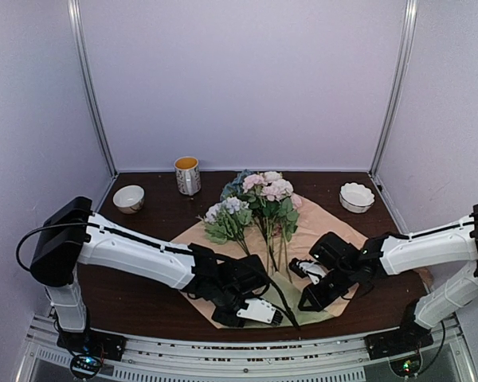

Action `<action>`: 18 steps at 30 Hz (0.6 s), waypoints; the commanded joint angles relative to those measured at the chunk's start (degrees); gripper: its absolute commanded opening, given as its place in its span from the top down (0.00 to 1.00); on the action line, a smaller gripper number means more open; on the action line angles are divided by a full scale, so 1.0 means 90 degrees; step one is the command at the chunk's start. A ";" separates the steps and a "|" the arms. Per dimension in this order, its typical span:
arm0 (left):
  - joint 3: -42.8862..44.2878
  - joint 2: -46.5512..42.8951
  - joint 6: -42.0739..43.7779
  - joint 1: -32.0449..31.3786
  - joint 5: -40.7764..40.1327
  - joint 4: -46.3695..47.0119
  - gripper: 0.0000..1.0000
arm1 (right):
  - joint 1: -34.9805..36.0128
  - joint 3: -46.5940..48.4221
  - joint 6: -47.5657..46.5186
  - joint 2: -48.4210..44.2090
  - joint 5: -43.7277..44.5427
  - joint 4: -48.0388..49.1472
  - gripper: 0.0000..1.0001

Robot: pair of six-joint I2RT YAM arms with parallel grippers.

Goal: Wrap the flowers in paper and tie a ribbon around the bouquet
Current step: Fold the bottom corner of the flattened wrapping paper at the center of the board, then press the fold line of the 1/4-folded wrapping paper.

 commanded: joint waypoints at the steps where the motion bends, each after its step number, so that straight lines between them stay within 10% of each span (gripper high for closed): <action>1: 0.0185 0.0211 0.0287 0.0040 -0.0087 -0.0118 0.60 | -0.0064 -0.0036 0.0209 -0.0565 0.0602 -0.0490 0.83; 11: 0.0282 0.0411 0.0089 0.0040 0.0185 -0.0163 0.59 | 0.0027 0.0692 0.0423 -0.1667 0.1392 -0.1913 0.74; 18: 0.0186 0.0333 -0.0048 0.0045 0.0097 -0.0122 0.59 | 0.0491 -0.0175 0.1267 -0.1007 -0.0296 0.0085 0.98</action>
